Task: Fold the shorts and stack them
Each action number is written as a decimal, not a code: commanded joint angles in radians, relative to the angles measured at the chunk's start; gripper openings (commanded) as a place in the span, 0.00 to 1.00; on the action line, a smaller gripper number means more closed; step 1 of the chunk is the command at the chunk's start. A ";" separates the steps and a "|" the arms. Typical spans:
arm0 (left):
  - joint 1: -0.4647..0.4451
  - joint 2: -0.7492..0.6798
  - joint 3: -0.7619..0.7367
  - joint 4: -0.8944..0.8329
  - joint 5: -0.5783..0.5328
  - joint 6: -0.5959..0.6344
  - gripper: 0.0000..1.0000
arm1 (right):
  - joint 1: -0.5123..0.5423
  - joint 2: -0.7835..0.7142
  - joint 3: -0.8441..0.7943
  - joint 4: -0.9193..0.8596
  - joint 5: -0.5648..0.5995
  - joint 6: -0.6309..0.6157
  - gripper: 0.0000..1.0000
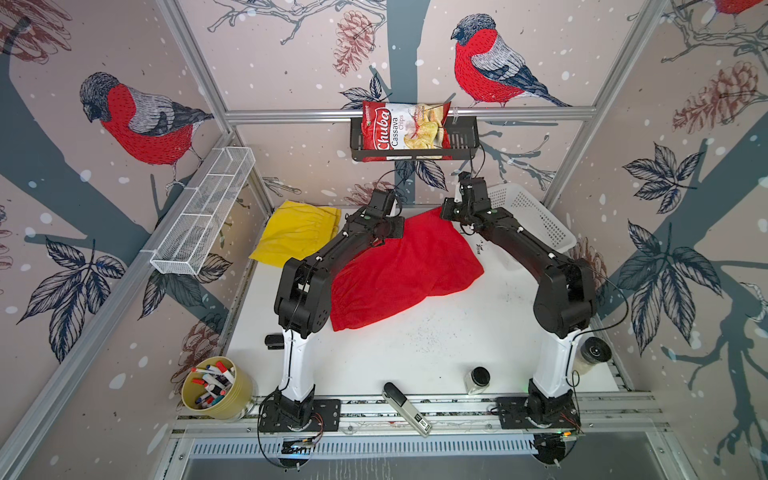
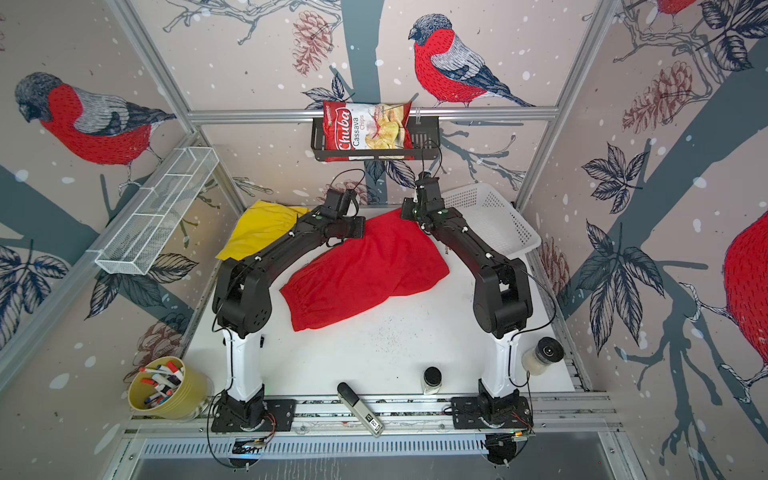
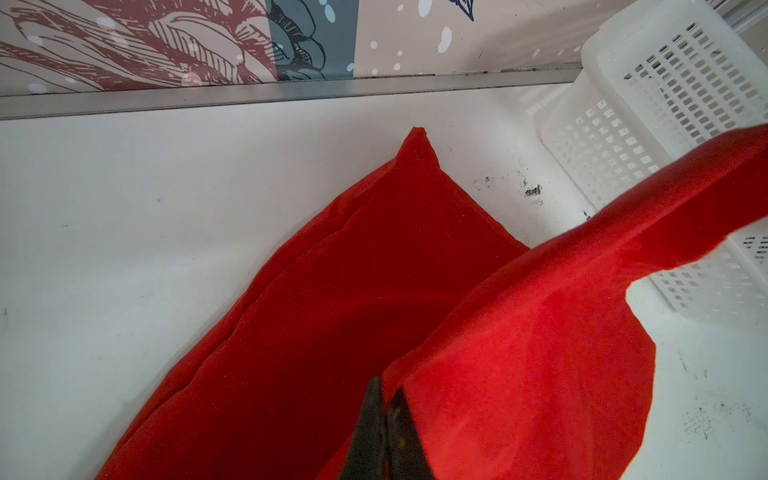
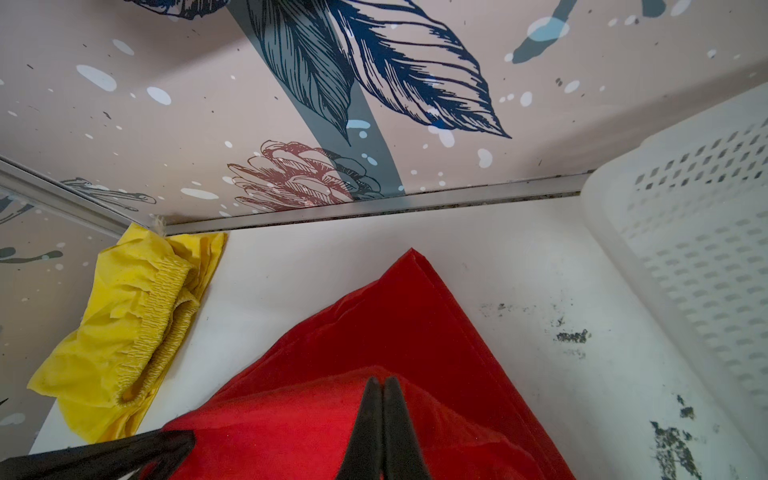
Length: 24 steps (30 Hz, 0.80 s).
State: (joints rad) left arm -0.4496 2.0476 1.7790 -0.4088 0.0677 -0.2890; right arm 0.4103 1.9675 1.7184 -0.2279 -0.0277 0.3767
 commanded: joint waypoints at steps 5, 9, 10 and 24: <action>0.027 -0.021 -0.012 -0.048 -0.062 -0.017 0.00 | 0.004 -0.023 0.020 0.098 0.090 0.011 0.05; 0.040 -0.003 -0.003 -0.048 -0.058 -0.020 0.00 | 0.034 -0.025 0.027 0.186 0.112 -0.030 0.06; 0.044 0.005 0.002 -0.049 -0.057 -0.023 0.00 | 0.042 -0.020 0.028 0.209 0.130 -0.043 0.07; 0.090 0.241 0.222 -0.098 -0.091 -0.018 0.00 | 0.044 0.328 0.281 0.149 0.200 -0.089 0.06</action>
State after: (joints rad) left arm -0.3687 2.2498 1.9530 -0.4774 -0.0021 -0.3107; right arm 0.4580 2.2627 1.9617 -0.0818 0.1467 0.3080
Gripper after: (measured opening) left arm 0.048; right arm 0.061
